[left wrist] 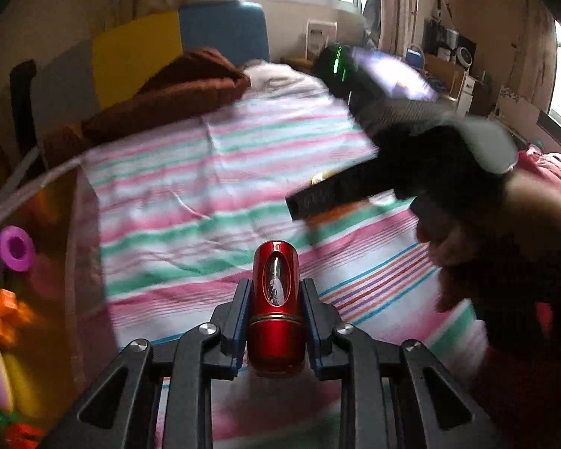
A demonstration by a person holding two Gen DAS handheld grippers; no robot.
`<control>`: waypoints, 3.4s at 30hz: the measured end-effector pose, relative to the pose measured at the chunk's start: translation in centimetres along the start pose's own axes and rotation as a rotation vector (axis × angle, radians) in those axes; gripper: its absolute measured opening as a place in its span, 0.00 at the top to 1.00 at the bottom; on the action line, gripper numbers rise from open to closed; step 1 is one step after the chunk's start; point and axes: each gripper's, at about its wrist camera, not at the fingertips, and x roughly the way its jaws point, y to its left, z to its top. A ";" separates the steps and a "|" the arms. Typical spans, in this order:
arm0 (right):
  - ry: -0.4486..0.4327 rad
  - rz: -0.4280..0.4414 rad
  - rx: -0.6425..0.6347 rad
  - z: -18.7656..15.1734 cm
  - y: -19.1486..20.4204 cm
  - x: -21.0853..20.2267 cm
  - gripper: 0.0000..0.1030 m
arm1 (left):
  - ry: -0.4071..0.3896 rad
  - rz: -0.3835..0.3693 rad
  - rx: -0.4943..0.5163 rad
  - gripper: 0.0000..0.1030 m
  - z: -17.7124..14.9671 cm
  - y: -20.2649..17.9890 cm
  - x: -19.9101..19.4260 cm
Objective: Organize rigid objects
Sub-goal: 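Carry the red cylinder over the tray with the left tool, then lower the red cylinder into the tray and open the left tool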
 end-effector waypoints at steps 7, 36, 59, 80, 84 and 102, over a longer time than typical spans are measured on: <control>-0.010 0.000 -0.013 -0.2 -0.1 0.1 0.34 | -0.076 0.073 -0.050 0.75 1.3 2.7 -5.4; -0.052 -0.018 -0.065 -0.5 -0.8 -0.4 0.34 | -0.064 0.434 -0.414 0.75 -5.1 19.7 -14.5; -0.054 -0.029 -0.080 -0.4 -0.4 -0.4 0.35 | -0.019 0.450 -0.539 0.75 -9.6 23.3 -16.5; -0.048 -0.028 -0.083 -0.3 -0.4 -0.5 0.35 | 0.007 0.150 -0.496 0.75 1.7 22.5 -7.0; -0.047 -0.028 -0.083 -0.3 -0.4 -0.6 0.35 | 0.061 0.131 -0.510 0.75 4.1 23.4 -3.1; -0.043 -0.027 -0.091 0.1 -0.4 -0.4 0.35 | 0.162 0.173 -0.581 0.72 5.8 27.1 5.6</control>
